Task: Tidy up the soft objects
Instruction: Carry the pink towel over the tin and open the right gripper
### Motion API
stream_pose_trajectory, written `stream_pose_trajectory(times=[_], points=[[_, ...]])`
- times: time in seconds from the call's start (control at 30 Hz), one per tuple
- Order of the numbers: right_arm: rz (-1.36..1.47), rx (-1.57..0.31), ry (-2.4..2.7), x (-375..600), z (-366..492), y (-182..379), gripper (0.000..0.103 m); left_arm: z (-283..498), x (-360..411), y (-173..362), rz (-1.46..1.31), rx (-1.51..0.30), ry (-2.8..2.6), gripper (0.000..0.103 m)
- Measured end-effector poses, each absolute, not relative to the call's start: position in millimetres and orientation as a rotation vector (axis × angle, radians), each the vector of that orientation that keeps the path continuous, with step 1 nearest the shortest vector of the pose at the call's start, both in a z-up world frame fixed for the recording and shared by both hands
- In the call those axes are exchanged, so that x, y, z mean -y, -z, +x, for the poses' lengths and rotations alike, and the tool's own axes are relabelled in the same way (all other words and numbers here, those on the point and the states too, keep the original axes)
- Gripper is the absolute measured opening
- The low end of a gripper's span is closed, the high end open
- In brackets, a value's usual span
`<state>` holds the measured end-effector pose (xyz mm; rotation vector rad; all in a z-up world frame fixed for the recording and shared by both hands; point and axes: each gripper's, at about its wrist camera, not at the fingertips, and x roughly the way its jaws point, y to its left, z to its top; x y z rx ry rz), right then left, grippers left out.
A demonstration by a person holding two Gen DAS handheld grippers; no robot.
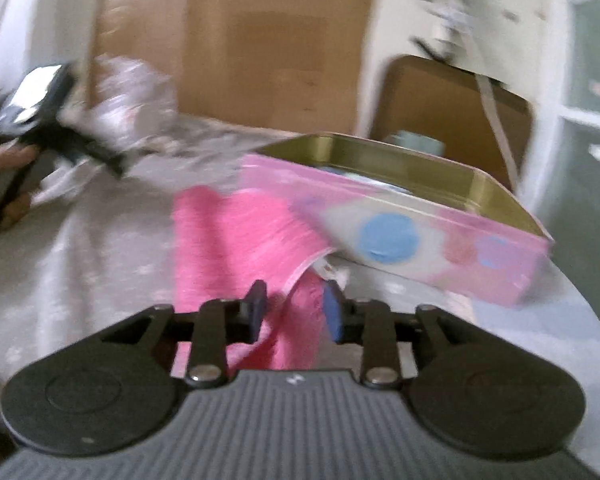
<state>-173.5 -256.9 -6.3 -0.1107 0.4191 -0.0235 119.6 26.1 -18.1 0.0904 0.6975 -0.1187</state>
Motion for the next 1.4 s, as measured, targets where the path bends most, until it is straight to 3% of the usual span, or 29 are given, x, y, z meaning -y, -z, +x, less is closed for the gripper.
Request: stream_pose_trajectory(times=[0.2,0.4,0.53,0.6,0.63,0.67,0.7,0.73,0.77,0.8,0.87,0.97,1.13,1.4], points=[[0.078,-0.393,0.013,293,-183,0,0.039,89,-27,6,-0.042,-0.670,0.198,0.102],[0.106,-0.401,-0.096,284,-181,6,0.052,50,26,-15,-0.065,-0.696,0.502,0.102],[0.081,-0.404,-0.132,275,-182,8,0.066,31,73,-16,-0.026,-0.749,0.676,0.103],[0.052,-0.407,-0.131,272,-181,11,0.068,28,93,-11,-0.038,-0.804,0.744,0.102],[0.036,-0.414,-0.127,271,-179,13,0.067,27,102,-8,-0.042,-0.829,0.768,0.102],[0.030,-0.427,-0.134,269,-177,16,0.058,27,110,-4,-0.040,-0.850,0.786,0.095],[0.027,-0.447,-0.152,267,-173,19,0.045,26,118,2,-0.032,-0.866,0.800,0.090],[0.022,-0.464,-0.161,264,-169,23,0.018,24,123,6,-0.015,-0.869,0.801,0.086],[0.012,-0.450,-0.163,260,-170,24,0.014,18,127,7,0.019,-0.830,0.788,0.070],[-0.025,-0.440,-0.169,253,-170,23,0.010,15,129,7,0.042,-0.817,0.790,0.065],[-0.088,-0.397,-0.182,242,-174,19,0.009,13,126,6,0.040,-0.826,0.814,0.051],[-0.092,-0.295,-0.224,240,-180,4,0.009,9,116,-8,-0.026,-0.836,0.848,0.051],[-0.081,-0.124,-0.211,245,-179,-28,0.009,-3,112,-68,-0.048,-0.664,0.892,0.052],[-0.076,-0.004,-0.080,283,-129,-58,0.009,25,180,-125,0.024,-0.494,0.981,0.054]])
